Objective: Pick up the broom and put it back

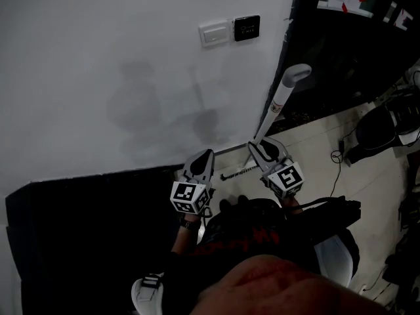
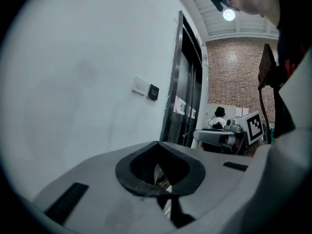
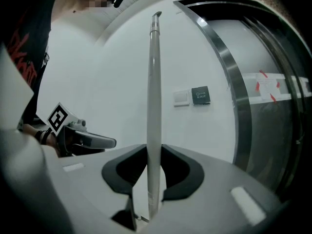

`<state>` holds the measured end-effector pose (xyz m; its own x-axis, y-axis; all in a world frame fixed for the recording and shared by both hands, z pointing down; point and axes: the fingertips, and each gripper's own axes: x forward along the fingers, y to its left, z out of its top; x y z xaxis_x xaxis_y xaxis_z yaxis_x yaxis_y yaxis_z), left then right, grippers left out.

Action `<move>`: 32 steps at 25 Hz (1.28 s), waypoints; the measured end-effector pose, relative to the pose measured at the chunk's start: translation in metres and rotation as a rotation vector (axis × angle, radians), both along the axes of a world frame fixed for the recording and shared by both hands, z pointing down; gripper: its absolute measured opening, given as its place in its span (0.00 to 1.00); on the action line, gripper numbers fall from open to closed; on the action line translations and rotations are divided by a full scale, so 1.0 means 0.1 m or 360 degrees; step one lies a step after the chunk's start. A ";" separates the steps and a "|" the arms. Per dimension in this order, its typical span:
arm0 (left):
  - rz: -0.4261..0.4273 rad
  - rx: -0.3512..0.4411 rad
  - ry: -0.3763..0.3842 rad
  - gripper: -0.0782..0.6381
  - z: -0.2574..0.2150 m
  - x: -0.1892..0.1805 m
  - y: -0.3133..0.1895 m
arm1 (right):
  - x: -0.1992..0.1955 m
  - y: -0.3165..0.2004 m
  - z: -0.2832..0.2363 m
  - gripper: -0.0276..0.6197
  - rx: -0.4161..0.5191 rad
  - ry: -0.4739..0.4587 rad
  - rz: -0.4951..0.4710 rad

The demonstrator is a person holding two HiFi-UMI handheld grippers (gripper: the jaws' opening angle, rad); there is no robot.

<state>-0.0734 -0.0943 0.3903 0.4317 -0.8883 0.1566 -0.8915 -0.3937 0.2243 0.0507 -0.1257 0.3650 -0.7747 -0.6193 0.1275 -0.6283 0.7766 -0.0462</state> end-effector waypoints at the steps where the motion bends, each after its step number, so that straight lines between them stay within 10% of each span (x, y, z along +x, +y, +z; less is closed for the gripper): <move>1: -0.0009 0.0001 0.0016 0.12 0.00 -0.02 -0.03 | -0.01 -0.03 0.02 0.18 -0.0005 0.0003 -0.0003; 32: -0.0150 -0.0129 0.0004 0.12 0.14 -0.13 0.09 | -0.46 -0.18 0.74 0.18 -0.0102 0.0109 -0.0209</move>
<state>-0.0862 -0.0858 0.4042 0.3472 -0.9096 0.2283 -0.9231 -0.2886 0.2541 0.0043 -0.1439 0.4395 -0.8366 -0.5020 0.2192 -0.5249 0.8491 -0.0590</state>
